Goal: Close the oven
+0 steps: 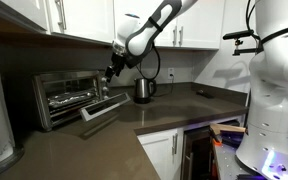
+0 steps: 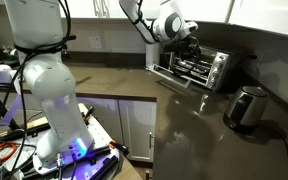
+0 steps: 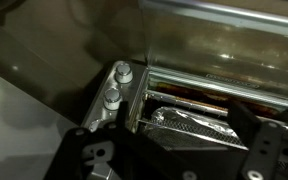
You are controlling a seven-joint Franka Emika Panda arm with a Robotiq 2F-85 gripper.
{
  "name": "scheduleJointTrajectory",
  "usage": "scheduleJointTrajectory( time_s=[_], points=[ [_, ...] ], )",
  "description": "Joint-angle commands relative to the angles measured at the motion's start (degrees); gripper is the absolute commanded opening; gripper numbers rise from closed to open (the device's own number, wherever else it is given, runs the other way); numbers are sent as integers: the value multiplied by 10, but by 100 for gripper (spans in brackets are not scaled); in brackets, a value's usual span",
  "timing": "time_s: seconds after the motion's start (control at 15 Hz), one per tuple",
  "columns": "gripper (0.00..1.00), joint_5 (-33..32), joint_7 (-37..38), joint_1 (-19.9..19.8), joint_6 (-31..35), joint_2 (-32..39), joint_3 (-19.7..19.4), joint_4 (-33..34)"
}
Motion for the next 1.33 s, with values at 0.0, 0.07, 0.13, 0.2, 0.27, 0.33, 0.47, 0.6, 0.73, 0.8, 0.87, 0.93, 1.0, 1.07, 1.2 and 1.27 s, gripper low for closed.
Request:
scheduleJointTrajectory(
  time_s=[0.0, 0.07, 0.13, 0.2, 0.27, 0.33, 0.47, 0.6, 0.73, 0.8, 0.87, 0.93, 1.0, 1.07, 1.2, 1.27],
  points=[
    [100, 78, -57, -19, 34, -20, 52, -39],
    [100, 114, -78, -23, 47, -24, 71, -53],
    [100, 169, -116, -30, 59, -29, 95, -69],
    [100, 222, -146, -45, 67, -34, 130, -86],
    [100, 272, -174, -61, 68, -38, 165, -99],
    [100, 322, -203, -74, 61, -43, 195, -108],
    [100, 421, -258, -93, 39, -48, 240, -121],
    [100, 507, -312, -100, 21, -50, 261, -131],
    [100, 567, -350, -104, 5, -50, 269, -140],
    [100, 597, -373, -106, 1, -45, 273, -140],
    [100, 619, -390, -107, -5, -43, 273, -142],
    [100, 636, -404, -107, -8, -39, 272, -144],
    [100, 649, -417, -109, -10, -35, 270, -144],
    [100, 656, -425, -109, -11, -30, 267, -144],
    [100, 685, -454, -114, -19, -15, 268, -136],
    [100, 688, -460, -116, -24, -9, 266, -135]
  ],
)
